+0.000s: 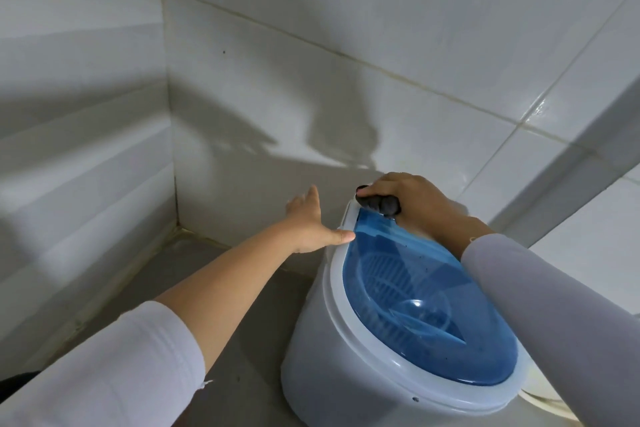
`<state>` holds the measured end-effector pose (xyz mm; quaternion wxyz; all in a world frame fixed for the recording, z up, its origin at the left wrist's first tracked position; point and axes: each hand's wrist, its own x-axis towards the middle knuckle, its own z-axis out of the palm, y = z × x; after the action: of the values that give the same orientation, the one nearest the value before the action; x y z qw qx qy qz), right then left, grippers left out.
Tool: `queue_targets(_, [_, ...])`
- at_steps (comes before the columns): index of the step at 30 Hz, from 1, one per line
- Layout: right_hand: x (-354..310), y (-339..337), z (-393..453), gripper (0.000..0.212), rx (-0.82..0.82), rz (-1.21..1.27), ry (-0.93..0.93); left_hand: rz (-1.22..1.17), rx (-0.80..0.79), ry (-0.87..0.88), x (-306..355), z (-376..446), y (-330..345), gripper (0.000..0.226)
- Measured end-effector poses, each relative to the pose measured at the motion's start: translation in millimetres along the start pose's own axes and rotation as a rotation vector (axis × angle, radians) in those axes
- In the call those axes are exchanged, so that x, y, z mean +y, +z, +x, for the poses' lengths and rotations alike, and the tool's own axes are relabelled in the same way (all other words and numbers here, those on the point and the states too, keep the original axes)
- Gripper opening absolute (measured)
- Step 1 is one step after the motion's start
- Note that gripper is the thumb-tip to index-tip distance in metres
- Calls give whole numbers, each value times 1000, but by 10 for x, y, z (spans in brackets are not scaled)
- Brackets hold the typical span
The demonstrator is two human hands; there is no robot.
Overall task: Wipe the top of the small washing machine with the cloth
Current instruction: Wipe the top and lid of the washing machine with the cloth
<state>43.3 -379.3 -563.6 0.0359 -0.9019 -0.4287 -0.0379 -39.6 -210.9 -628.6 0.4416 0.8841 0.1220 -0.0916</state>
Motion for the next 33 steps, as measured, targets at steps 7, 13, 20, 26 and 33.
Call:
queue_targets(7, [74,254,12,51,-92,-70,-9,-18,-27,-25,-45,199,-3,118])
queue_targets(13, [144,283,126,48,-58,-107,-16,-6,-64,-44,-62,242,-15,120])
queue_targets(20, [168,234,298,54,-58,-211,24,61,-42,-28,-69,276,12,121])
queue_targets(26, [183,176,466,54,-96,-298,106,99,-14,-5,-77,273,13,122])
queue_targets(33, [241,138,562,45,-116,-219,289,133,8,11,-94,273,23,124])
